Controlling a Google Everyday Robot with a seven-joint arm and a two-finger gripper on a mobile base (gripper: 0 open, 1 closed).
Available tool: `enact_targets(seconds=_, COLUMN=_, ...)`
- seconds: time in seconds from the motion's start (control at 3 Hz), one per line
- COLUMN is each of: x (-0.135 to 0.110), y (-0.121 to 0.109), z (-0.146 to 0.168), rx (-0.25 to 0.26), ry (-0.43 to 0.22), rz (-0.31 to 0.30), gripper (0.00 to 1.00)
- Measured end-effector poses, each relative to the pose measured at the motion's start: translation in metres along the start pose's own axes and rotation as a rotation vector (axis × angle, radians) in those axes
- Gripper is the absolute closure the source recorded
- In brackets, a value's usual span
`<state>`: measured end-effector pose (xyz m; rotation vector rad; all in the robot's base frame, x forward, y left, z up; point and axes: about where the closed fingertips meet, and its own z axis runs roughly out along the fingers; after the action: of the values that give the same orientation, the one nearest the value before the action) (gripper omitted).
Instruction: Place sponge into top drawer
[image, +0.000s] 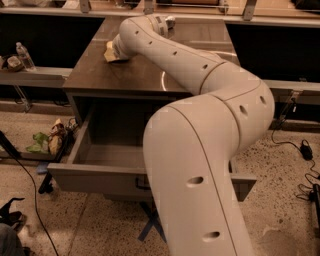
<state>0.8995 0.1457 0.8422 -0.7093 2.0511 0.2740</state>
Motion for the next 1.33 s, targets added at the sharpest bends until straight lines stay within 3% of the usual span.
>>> enact_targets(seconds=0.33, x=0.001, y=0.0, z=0.003, rx=-0.006, ry=0.003, rz=-0.014, gripper=0.72)
enact_targets(seconds=0.67, x=0.001, y=-0.014, z=-0.034, rx=-0.028, ry=-0.01, rz=-0.051, gripper=0.95)
enact_targets(seconds=1.0, x=0.011, y=-0.025, z=-0.129, rx=-0.116, ry=-0.03, rz=-0.109, gripper=1.0)
enact_targets(seconds=1.33, x=0.042, y=-0.022, z=-0.216, rx=-0.26, ry=-0.017, rz=-0.144, gripper=1.0)
